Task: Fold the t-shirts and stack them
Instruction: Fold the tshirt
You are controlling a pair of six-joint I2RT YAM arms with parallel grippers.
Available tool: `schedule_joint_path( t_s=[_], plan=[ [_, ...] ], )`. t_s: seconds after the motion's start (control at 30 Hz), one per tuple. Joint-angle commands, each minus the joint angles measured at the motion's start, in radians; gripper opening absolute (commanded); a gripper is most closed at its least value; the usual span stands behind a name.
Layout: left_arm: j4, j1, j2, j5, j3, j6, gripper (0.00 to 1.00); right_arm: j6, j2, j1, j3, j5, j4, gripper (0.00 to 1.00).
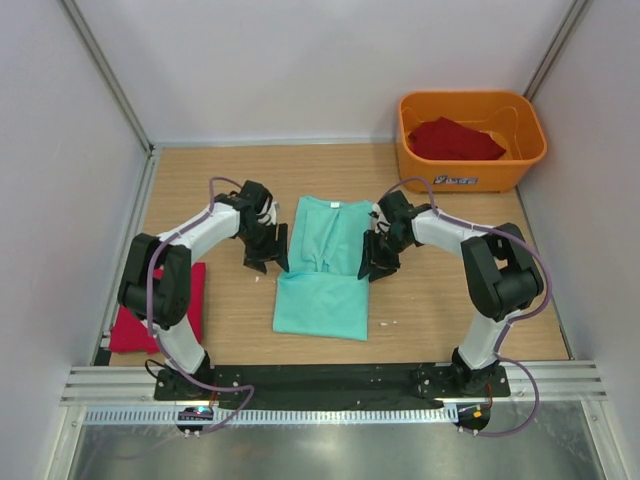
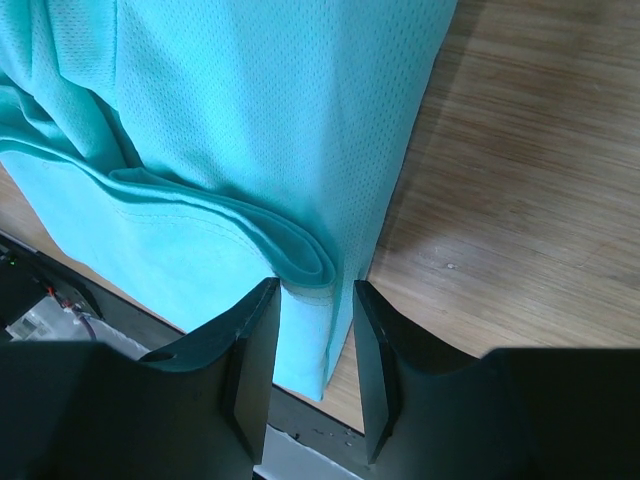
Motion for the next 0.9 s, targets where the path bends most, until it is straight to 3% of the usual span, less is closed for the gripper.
schedule_joint_path(
  t_s=[0.0, 0.2, 0.53, 0.73, 0.87],
  plan=[
    [0.042, -0.002, 0.045, 0.066, 0.014, 0.035, 0.64, -0.001, 0.003, 0.005, 0.035, -0.009, 0.018, 0.41],
    [0.058, -0.004, 0.080, 0.103, 0.025, 0.035, 0.63, 0.004, 0.004, 0.008, 0.035, -0.009, 0.020, 0.40],
    [0.066, -0.006, 0.097, 0.141, 0.023, 0.035, 0.52, 0.019, 0.013, 0.020, 0.057, -0.014, 0.021, 0.34],
    [0.074, -0.004, 0.109, 0.166, 0.023, 0.032, 0.42, 0.027, 0.027, 0.026, 0.052, -0.016, 0.033, 0.33],
    [0.077, -0.004, 0.111, 0.169, 0.030, 0.029, 0.29, 0.027, 0.032, 0.026, 0.051, -0.003, 0.036, 0.33]
  ],
)
